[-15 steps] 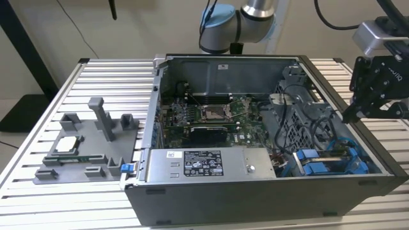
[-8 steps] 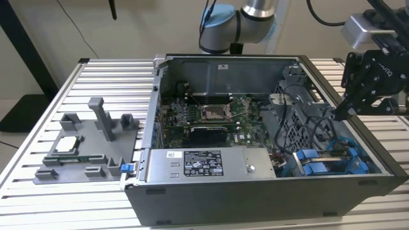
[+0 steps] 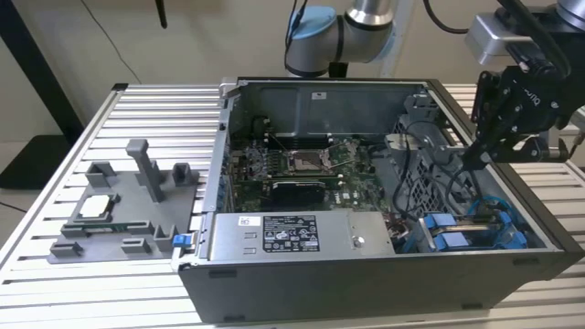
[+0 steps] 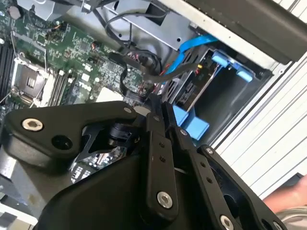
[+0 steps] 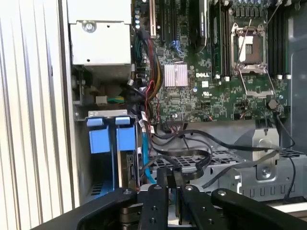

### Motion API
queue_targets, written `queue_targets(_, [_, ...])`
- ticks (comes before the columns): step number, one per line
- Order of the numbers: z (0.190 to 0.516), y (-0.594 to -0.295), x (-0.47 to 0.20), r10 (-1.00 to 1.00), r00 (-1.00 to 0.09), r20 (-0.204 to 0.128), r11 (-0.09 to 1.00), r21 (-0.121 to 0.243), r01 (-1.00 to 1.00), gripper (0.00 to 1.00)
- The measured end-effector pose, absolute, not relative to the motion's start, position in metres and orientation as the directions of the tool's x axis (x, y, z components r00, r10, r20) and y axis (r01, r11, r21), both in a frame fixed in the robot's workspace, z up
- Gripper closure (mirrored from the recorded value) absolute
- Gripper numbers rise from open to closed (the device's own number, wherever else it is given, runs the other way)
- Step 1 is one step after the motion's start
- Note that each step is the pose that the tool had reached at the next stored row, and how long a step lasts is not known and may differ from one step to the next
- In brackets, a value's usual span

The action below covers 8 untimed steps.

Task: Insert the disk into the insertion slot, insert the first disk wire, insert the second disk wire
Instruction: 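Insert the second disk wire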

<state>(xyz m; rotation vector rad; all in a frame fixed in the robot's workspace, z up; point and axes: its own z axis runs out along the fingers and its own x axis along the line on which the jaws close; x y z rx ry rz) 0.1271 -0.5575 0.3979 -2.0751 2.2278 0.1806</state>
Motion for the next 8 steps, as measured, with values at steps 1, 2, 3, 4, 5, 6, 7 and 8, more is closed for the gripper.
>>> queue_targets(1, [0.398, -0.558, 0.124, -0.986, -0.072, -0.147, 0.069, 0.024, -0.997, 1.00])
queue_targets(2, [0.398, -0.558, 0.122, -0.986, -0.072, -0.147, 0.069, 0.023, -0.997, 1.00])
queue_targets(3, [0.398, -0.558, 0.120, -0.986, -0.072, -0.147, 0.069, 0.023, -0.997, 1.00])
queue_targets(4, [0.398, -0.558, 0.118, -0.986, -0.072, -0.148, 0.069, 0.022, -0.997, 1.00])
queue_targets(5, [0.398, -0.558, 0.116, -0.986, -0.071, -0.148, 0.069, 0.021, -0.997, 1.00])
queue_targets(6, [0.398, -0.558, 0.114, -0.986, -0.071, -0.149, 0.069, 0.020, -0.997, 1.00])
queue_targets(7, [0.398, -0.559, 0.113, -0.986, -0.071, -0.149, 0.069, 0.020, -0.997, 1.00])
queue_targets(8, [0.398, -0.559, 0.111, -0.986, -0.071, -0.149, 0.069, 0.019, -0.997, 1.00])
